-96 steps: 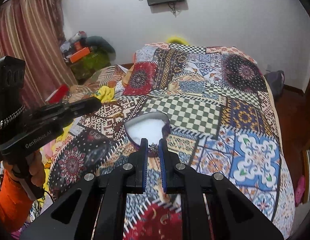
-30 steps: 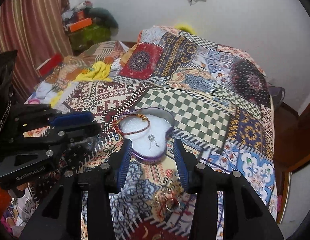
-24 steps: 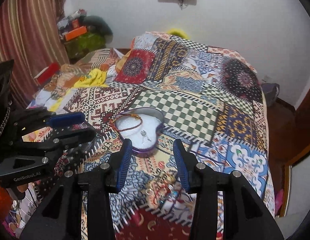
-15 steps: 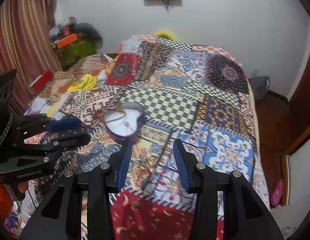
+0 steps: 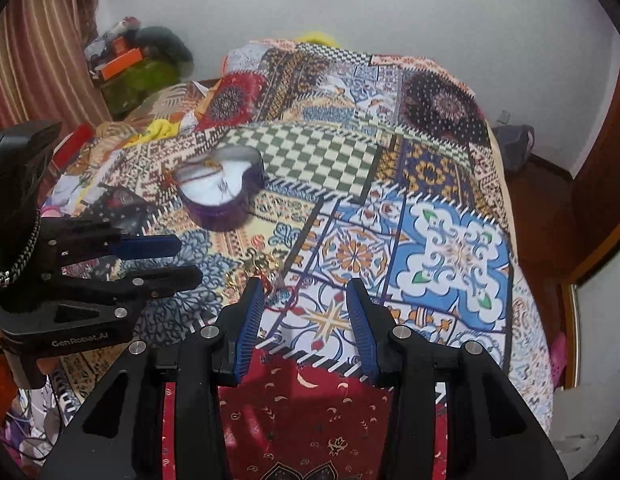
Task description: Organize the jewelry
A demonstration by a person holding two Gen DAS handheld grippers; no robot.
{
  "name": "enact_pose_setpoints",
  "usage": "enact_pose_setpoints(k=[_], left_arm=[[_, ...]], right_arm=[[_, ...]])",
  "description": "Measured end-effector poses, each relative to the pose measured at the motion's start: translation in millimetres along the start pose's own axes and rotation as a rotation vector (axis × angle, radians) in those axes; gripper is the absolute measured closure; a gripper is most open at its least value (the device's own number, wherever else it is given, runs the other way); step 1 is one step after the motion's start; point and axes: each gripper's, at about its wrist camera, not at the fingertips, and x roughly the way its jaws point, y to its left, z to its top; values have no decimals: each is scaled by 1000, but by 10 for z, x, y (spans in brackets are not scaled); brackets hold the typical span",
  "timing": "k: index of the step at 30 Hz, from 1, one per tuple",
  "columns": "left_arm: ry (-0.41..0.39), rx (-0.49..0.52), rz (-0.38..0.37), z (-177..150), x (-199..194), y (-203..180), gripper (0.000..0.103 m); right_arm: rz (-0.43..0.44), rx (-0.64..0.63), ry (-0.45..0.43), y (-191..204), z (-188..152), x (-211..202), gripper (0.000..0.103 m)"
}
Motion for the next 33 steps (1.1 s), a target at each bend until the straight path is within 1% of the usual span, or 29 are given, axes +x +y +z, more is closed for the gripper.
enact_pose_setpoints(k=[2,7,11,12,14,15,17,19,24,27,33], left_arm=[[-4,-3,12,2,53,-5,66],[-11,-1,-3,29,152,-20,67],[-9,-4,-12,58,222,-25,77],[-7,-9,-16,62,236,-17,78],[1,-21,-34,67,277,-3,84],[4,-27,-44,64,291,3,85],[4,-29,-52,56,308,0,92],[1,-31,-59,54,311,7,95],[-18,-48,-71,40,266,45,96],[-38,-51,-64,35,211,63,96],[-73,-49,-45,20,82,120,96]], right_arm=[[7,10,7,-20,-27,44,64],[24,25,14,-50,-65,131,64],[48,34,9,-68,-84,172,64],[54,36,6,-67,-89,180,64],[61,40,-1,-72,-101,188,64],[64,40,-2,-71,-96,197,64],[74,41,0,-66,-100,212,64],[84,39,4,-57,-94,230,64],[99,16,12,14,-71,284,65],[104,-17,18,85,-47,312,69],[95,-57,35,180,-8,393,71]])
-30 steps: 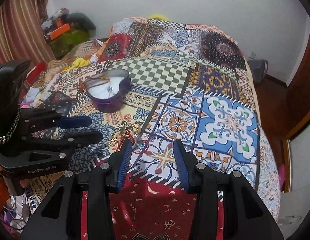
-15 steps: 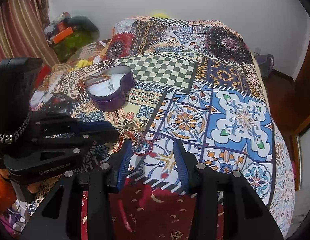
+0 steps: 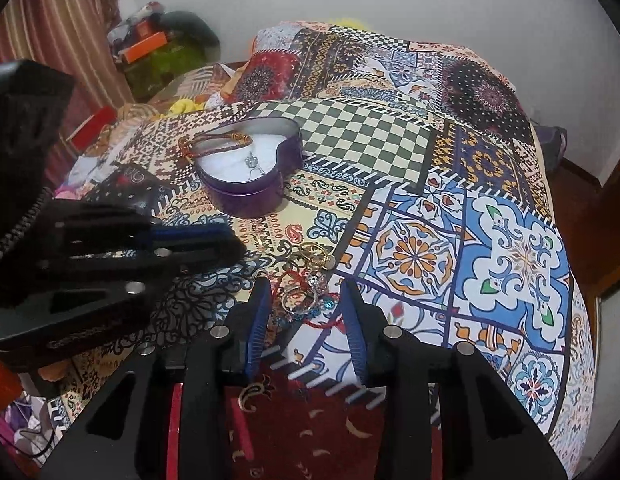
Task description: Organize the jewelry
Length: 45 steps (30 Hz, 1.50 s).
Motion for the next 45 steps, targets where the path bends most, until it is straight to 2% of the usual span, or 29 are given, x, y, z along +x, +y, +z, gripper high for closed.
enact_pose_setpoints(k=[5,8,13,19,25,29,30,38,45], left_arm=[[-18,0,18,-30,-82,58,96],[-22,-10,19,-38,-99,102,96],[-26,-22,14,-44,-101,138,96],[-25,-15,11,-58,-97,123,96],[-18,-17,11,-61,-64,125,96],[-21,-19,12,-63,-76,133,96],[-21,-19,13,-65,-81,136,96],[-41,-24,19,-44,-192,155,96],[-85,-21,27,11,-399,134,96]], right_arm=[[-4,8,10,-13,36,53,71],[-2,32,1,-55,69,33,76],[-17,84,-22,-182,120,-16,76],[-2,99,29,-227,93,107,76],[5,54,43,-96,76,160,77],[18,57,52,-100,84,213,87],[20,61,50,-110,90,213,89],[19,76,30,-113,98,138,90],[-5,89,-36,-115,183,-132,90]])
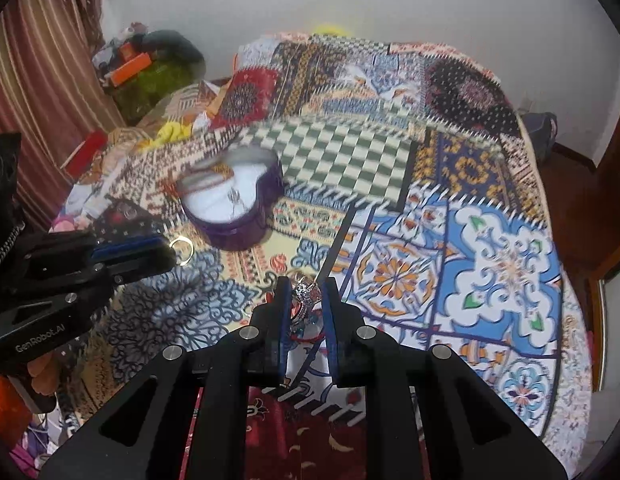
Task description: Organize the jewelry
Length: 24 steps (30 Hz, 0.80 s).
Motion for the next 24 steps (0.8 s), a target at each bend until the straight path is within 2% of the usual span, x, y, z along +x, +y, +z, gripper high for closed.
enact_pose_setpoints(k=[14,24], left_arm=[[-107,2,32,113,-489,51,96],[-141,-30,60,120,-643,268,96]], right_arm=[[-10,-30,-138,216,185,-490,90],[51,-103,-160,558,294,-460,89]])
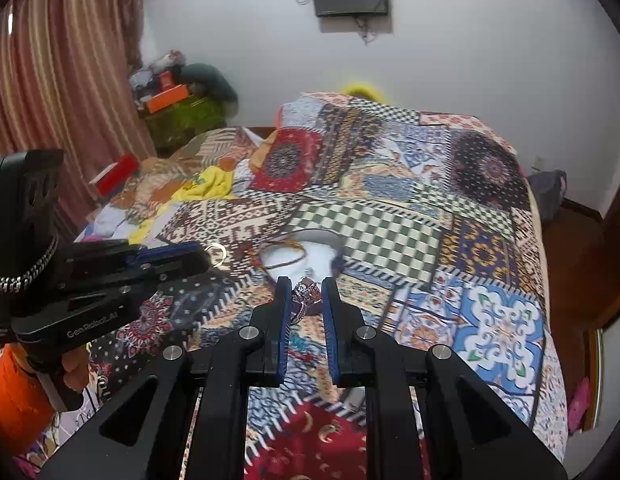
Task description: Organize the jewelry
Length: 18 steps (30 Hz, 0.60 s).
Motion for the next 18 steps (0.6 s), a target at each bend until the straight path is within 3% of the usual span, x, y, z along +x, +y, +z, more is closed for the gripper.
enact_pose_setpoints(k=[7,18], left_arm=[[0,-22,6,6,60,147,96],[28,-34,-14,66,416,282,96]], right_arm=[[23,-42,43,152,29,286,90],[-7,-49,118,39,62,723,90]])
